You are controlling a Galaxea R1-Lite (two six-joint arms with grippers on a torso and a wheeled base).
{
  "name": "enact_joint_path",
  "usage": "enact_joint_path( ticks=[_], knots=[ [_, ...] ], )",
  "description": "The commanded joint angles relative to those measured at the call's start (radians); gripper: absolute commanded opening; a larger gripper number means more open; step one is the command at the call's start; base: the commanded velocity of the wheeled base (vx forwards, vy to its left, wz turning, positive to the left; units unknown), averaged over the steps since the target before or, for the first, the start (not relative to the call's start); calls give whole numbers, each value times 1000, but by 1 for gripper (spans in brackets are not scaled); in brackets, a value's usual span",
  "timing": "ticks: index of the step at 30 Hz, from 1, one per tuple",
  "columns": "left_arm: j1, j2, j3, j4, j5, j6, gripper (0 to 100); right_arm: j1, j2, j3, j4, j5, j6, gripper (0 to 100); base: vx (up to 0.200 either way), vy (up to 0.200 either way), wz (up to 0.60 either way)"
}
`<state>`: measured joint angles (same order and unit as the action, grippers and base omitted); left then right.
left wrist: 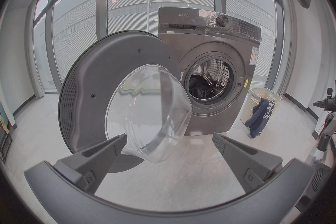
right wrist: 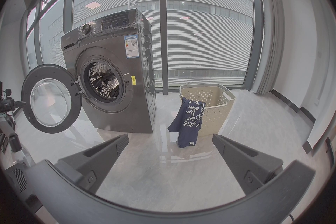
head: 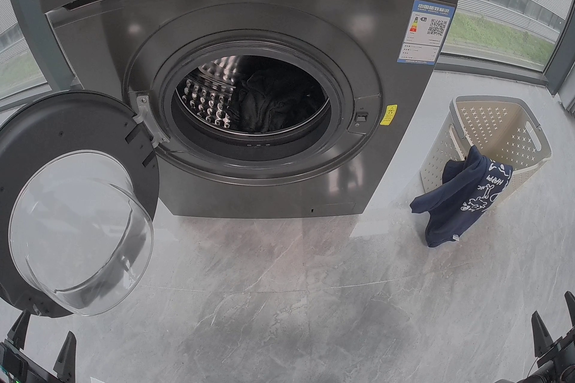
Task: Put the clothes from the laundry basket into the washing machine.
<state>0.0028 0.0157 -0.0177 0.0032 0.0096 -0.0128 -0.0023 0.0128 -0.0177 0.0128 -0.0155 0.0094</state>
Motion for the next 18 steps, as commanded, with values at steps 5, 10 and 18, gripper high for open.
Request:
enact_joint_path(
  ticks=[5, 10, 18],
  knots=[
    [-1, -10, 16, -2, 6, -26, 100, 1, -5, 10, 0, 0, 0, 100, 0, -200, 0],
    [-1, -10, 16, -2, 1, -24, 100, 1, -7, 10, 0, 0, 0, 100, 0, -120, 0],
    [-1, -10, 16, -2, 1, -26, 100, 1, -7, 10, 0, 0, 0, 100, 0, -100, 0]
  ],
)
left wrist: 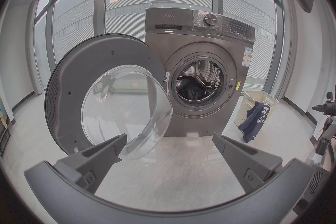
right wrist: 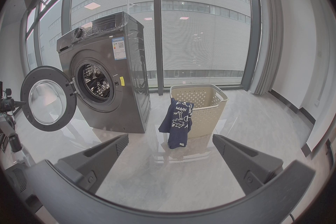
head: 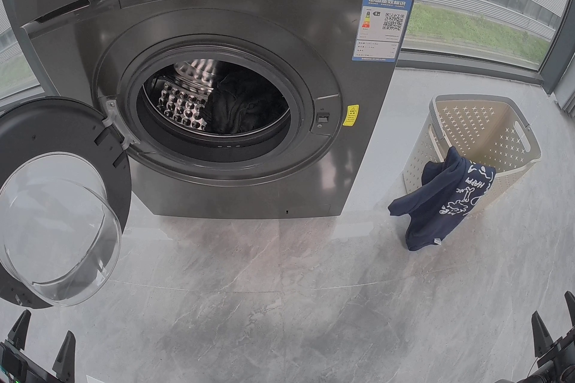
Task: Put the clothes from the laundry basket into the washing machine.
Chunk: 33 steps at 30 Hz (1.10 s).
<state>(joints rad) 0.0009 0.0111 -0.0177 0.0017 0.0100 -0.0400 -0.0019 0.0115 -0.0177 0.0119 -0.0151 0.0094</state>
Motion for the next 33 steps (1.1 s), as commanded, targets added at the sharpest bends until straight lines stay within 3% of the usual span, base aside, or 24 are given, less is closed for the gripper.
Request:
enact_joint_path(
  ticks=[1, 14, 23, 28, 33],
  knots=[
    [1, -5, 16, 0, -1, 3, 100, 0, -5, 10, 0, 0, 0, 100, 0, -200, 0],
    [-1, -5, 16, 0, -4, 12, 100, 0, -5, 10, 0, -2, 0, 100, 0, -200, 0],
    [-1, -5, 16, 0, -12, 25, 100, 0, -5, 10, 0, 0, 0, 100, 0, 0, 0],
    [-2, -5, 16, 0, -10, 2, 100, 0, -5, 10, 0, 0, 0, 100, 0, -200, 0],
    [-2, -5, 16, 1, -10, 15, 100, 0, -5, 10, 0, 0, 0, 100, 0, -200, 0]
  ],
)
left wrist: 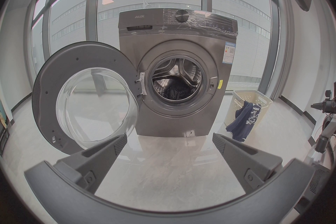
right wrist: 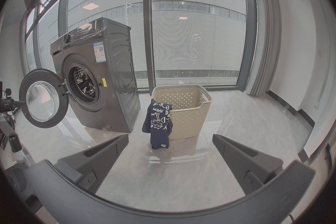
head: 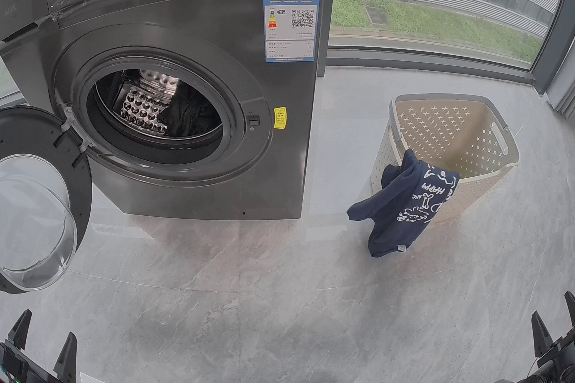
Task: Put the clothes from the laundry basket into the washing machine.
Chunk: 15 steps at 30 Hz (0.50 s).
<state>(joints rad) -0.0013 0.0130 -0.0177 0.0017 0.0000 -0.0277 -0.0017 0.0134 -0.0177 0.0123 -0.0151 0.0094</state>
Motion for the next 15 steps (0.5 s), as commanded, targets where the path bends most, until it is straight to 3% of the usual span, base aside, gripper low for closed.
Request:
enact_joint_path(
  ticks=[1, 14, 15],
  knots=[
    [0, -5, 16, 3, 0, 3, 100, 0, -7, 10, 0, -2, 0, 100, 0, -200, 0],
    [0, -7, 16, 3, 0, 0, 100, 0, -6, 10, 0, 0, 0, 100, 0, -200, 0],
    [0, -7, 16, 3, -2, -1, 100, 0, -7, 10, 0, 0, 0, 100, 0, 0, 0]
  ],
)
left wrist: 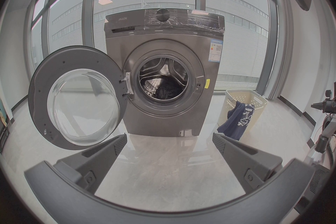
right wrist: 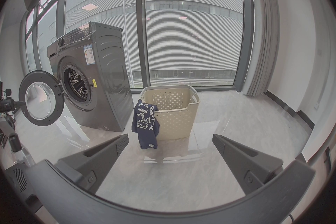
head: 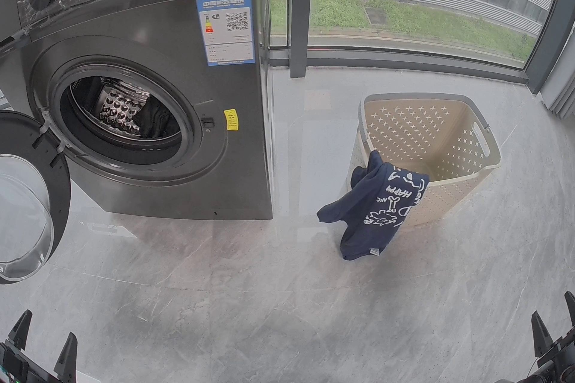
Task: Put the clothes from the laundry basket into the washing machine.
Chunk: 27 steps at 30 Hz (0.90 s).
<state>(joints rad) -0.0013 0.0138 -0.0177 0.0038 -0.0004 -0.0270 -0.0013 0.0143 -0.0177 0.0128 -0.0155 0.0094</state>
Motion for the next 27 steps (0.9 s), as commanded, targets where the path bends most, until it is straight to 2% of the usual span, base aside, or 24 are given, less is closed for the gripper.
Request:
enact_joint_path(
  ticks=[1, 8, 23, 27],
  knots=[
    [0, -8, 16, 1, -1, -4, 100, 0, -8, 10, 0, -1, 0, 100, 0, 0, 0],
    [0, -8, 16, 1, 0, -4, 100, 0, -8, 10, 0, 0, 0, 100, 0, 0, 0],
    [0, -8, 16, 1, 0, -4, 100, 0, -8, 10, 0, 0, 0, 100, 0, -200, 0],
    [0, -8, 16, 1, 0, -5, 100, 0, -8, 10, 0, 0, 0, 100, 0, 0, 0]
  ],
)
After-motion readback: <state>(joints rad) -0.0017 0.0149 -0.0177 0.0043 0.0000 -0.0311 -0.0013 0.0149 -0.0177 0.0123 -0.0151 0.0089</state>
